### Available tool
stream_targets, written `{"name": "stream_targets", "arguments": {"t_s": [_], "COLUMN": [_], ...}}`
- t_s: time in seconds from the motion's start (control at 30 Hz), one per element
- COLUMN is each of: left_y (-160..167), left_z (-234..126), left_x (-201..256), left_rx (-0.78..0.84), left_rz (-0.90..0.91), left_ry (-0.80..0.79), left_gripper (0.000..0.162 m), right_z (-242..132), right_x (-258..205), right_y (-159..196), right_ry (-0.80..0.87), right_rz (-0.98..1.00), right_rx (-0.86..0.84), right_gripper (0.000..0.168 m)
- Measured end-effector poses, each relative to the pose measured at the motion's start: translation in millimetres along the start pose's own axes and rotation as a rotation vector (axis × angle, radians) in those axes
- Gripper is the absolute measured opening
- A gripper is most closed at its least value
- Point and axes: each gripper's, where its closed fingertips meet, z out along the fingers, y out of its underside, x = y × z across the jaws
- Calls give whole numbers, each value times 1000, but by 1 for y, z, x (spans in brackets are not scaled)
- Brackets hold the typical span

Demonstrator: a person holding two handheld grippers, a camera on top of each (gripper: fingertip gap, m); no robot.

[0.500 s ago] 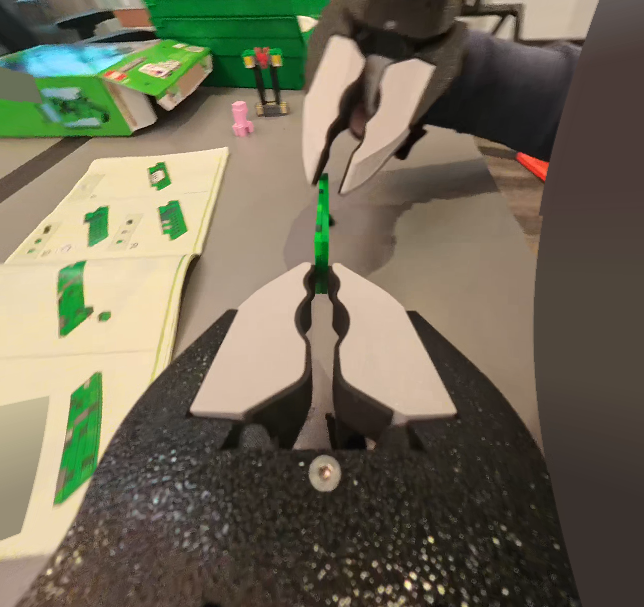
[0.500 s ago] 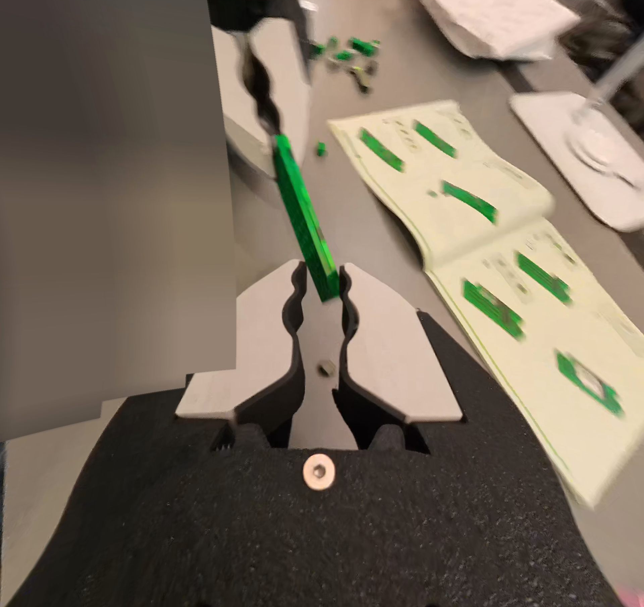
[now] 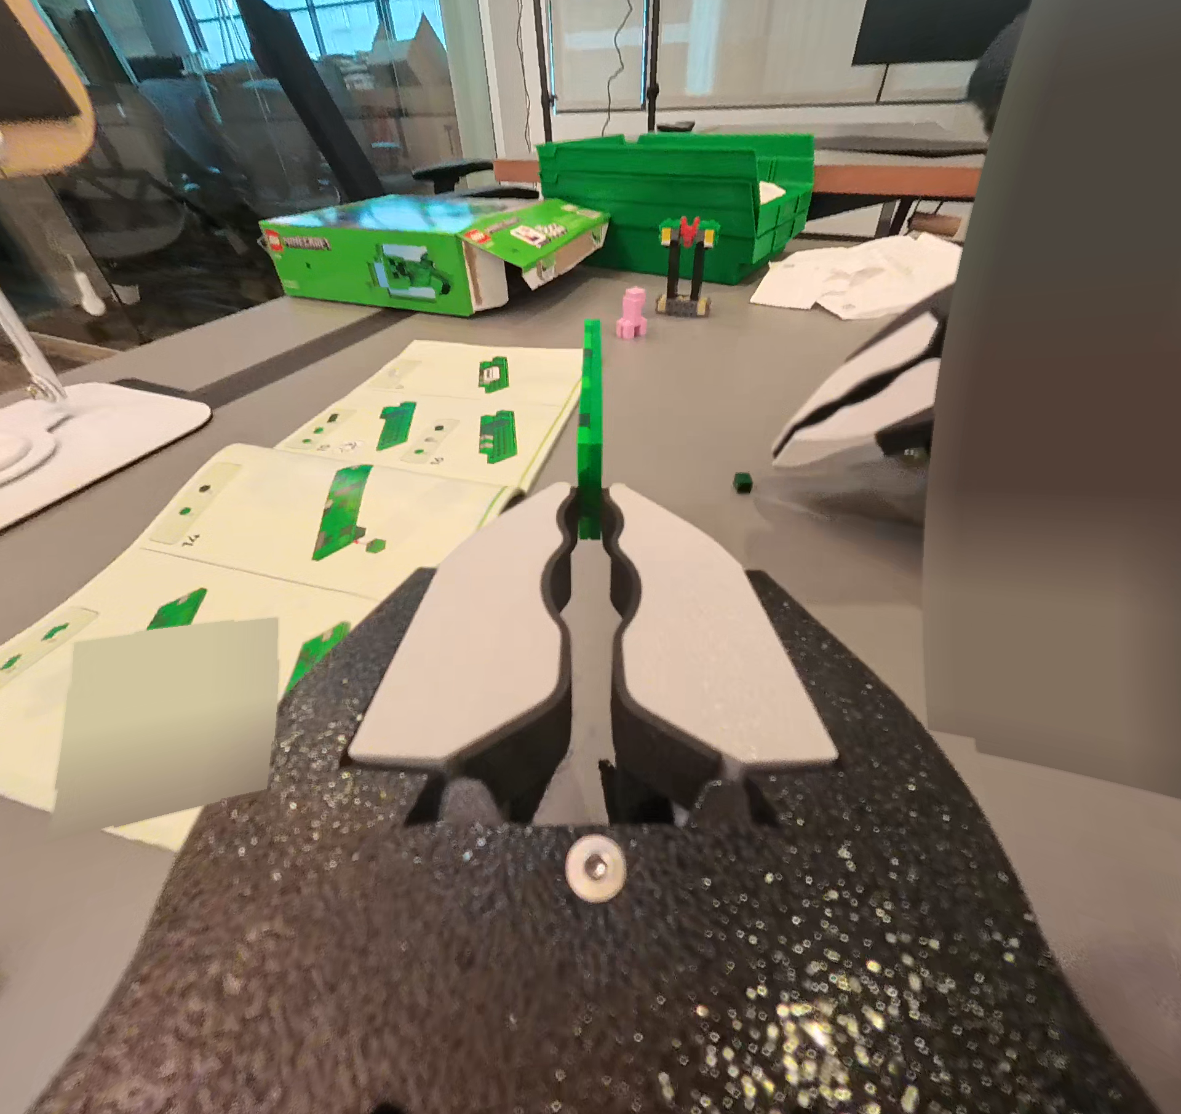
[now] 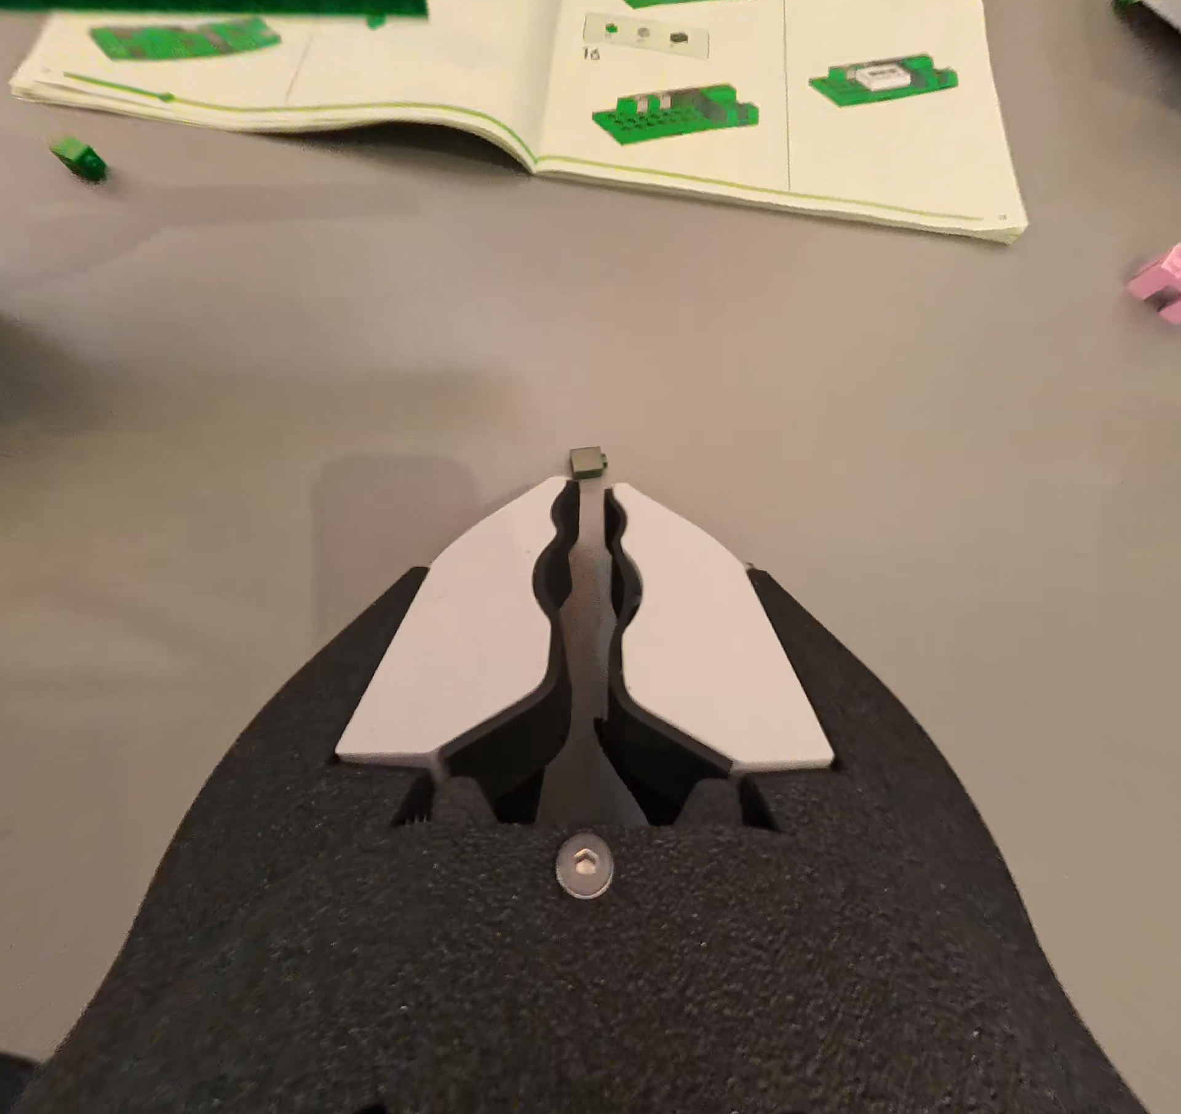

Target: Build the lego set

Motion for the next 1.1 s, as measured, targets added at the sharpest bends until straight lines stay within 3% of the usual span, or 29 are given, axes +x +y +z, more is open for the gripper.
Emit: {"name": "stream_targets", "arguments": {"t_s": [0.03,0.33,0.47,0.7,0.83,1.1], "left_y": [-4,-18,-17,-19,-19,-17], "left_z": [2,20,14,10,8,9], "left_x": [-1,-7,-10,-5,-2,1], "left_rx": [17,107,128,139,139,128], "left_rz": [-1,37,5,-32,-14,-14], "left_ry": [6,97,93,140,153,175], "left_gripper": [6,6,6,6,6,6], "right_z": [2,22,12,15,22,10], "right_x": [-1,16,16,13,16,24], "right_y": [2,0,-2,-6,-12,-3], "right_ry": [16,140,165,344,366,441], "right_rz": [-3,-1,184,98,134,60], "right_rx": [-15,-67,9,-15,-12,-78], "right_gripper": [0,0,0,28,42,37]}}
